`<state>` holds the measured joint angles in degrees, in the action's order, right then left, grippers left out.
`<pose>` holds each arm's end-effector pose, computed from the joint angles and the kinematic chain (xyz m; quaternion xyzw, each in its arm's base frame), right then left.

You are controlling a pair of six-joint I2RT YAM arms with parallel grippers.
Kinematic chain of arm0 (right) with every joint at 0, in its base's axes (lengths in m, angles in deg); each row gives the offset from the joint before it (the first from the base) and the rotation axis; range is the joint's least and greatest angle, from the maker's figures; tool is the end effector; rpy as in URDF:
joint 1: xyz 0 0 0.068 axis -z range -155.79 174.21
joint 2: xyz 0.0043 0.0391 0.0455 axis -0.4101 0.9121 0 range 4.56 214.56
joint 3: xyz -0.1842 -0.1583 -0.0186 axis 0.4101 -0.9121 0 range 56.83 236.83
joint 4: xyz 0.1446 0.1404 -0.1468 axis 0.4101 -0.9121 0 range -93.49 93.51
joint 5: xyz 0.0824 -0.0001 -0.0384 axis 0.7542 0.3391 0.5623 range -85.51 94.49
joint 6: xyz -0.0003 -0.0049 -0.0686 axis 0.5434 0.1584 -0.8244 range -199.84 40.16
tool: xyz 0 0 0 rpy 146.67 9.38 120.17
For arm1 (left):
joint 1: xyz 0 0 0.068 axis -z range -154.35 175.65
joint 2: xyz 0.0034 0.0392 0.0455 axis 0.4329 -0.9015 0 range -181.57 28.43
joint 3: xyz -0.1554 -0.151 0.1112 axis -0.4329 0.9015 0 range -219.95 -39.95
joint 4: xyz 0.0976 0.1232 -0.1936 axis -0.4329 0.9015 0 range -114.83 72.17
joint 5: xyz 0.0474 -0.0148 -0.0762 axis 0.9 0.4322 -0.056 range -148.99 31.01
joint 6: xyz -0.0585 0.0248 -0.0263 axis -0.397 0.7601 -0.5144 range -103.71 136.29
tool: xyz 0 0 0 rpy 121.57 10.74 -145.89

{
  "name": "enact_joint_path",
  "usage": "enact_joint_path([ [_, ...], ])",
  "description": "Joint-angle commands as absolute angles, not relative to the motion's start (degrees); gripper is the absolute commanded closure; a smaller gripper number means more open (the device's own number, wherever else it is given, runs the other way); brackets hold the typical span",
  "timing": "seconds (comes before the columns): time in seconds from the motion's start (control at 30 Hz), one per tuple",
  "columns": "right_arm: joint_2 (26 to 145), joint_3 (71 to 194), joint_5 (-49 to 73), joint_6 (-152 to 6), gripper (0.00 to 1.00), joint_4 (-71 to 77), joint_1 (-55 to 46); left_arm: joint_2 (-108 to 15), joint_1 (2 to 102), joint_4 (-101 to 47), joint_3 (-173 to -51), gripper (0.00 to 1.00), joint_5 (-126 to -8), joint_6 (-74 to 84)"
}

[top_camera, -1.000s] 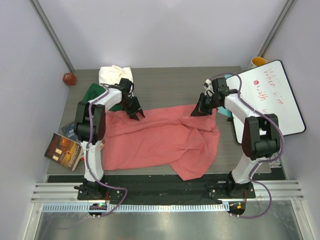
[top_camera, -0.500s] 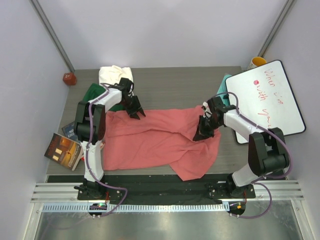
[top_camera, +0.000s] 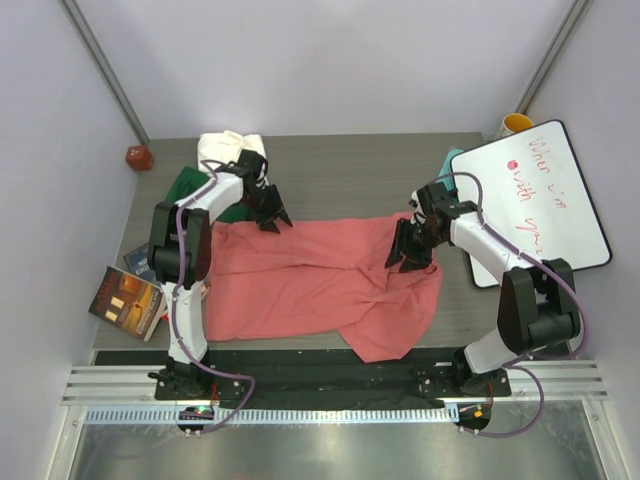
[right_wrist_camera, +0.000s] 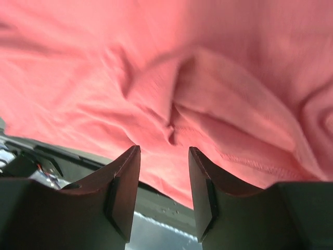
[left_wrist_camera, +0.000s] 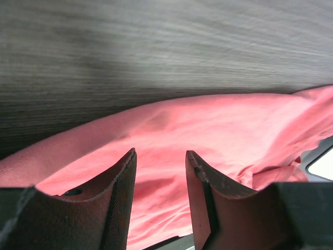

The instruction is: Fold and stack the t-shirts

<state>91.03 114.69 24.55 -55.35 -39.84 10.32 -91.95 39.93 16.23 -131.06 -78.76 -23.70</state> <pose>0.2645 0.0850 0.1683 0.0627 0.9709 0.2132 0.0892 0.3952 -0.1200 0.1350 -0.1874 0.9529 -0.2273 0.0726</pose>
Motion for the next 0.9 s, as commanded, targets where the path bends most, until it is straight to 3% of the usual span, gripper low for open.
enact_joint_path([
  [0.0, 93.7, 123.8, 22.4, -55.6, 0.52, -37.7, 10.1, -91.2, 40.2, 18.1, -134.8, 0.55, -78.9, -21.2],
  [0.23, 104.3, 134.8, 21.1, -57.0, 0.52, -37.3, 10.1, -88.5, 40.2, 18.8, -129.9, 0.56, -77.8, -20.0],
  [0.5, 114.9, 140.3, 16.2, -58.2, 0.54, -36.0, 12.3, -86.2, 39.1, 19.7, -123.3, 0.66, -74.4, -18.6],
  [0.6, 116.9, 140.3, 13.6, -58.3, 0.57, -35.2, 13.0, -85.7, 38.0, 20.3, -122.2, 0.74, -73.1, -18.3],
  [0.63, 117.2, 140.1, 12.5, -58.2, 0.59, -35.2, 13.4, -85.6, 37.6, 21.0, -122.0, 0.87, -72.3, -18.1],
  [0.7, 117.9, 139.7, 10.8, -58.0, 0.61, -35.2, 13.6, -85.2, 36.3, 21.7, -121.0, 0.95, -71.8, -17.6],
  [0.87, 119.5, 138.1, 9.2, -57.0, 0.68, -35.2, 14.3, -82.0, 33.0, 23.2, -118.2, 0.96, -70.6, -16.4],
])
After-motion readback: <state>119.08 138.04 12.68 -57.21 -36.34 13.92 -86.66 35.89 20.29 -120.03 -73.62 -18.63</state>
